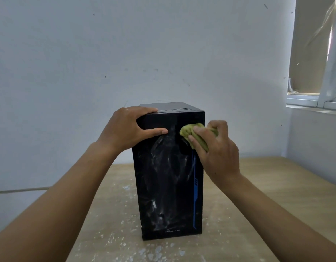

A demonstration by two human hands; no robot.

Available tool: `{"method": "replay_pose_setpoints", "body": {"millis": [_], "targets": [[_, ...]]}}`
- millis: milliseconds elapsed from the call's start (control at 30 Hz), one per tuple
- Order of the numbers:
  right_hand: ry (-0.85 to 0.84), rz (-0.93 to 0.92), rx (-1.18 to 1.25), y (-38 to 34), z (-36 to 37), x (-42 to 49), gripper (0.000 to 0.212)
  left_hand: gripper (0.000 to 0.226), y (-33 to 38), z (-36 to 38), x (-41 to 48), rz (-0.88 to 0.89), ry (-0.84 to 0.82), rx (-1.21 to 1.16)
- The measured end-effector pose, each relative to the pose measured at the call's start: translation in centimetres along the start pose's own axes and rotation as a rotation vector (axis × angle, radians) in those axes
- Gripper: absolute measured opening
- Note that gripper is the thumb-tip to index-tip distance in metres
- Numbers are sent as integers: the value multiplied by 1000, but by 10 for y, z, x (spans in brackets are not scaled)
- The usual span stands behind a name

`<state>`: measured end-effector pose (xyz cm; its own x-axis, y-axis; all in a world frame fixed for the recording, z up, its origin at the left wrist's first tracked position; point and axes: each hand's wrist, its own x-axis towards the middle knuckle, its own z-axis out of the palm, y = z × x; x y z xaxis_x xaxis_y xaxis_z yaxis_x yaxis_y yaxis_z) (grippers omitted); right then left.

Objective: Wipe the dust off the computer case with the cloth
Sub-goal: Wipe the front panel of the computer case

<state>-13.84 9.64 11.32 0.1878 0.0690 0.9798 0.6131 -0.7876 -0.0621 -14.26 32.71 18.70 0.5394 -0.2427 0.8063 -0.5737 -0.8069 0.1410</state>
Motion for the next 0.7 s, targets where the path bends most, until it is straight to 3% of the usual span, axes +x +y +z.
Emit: {"method": "replay_pose_setpoints", "body": {"millis": [267, 600, 700], "targets": [[-116, -63, -42, 2, -8, -19, 25, 81, 0, -1, 0, -12, 0, 13], [-41, 55, -174, -35, 3, 34, 28, 82, 2, 0, -1, -20, 0, 5], [-74, 71, -203, -38, 9, 18, 37, 70, 1, -1, -1, -24, 1, 1]]}}
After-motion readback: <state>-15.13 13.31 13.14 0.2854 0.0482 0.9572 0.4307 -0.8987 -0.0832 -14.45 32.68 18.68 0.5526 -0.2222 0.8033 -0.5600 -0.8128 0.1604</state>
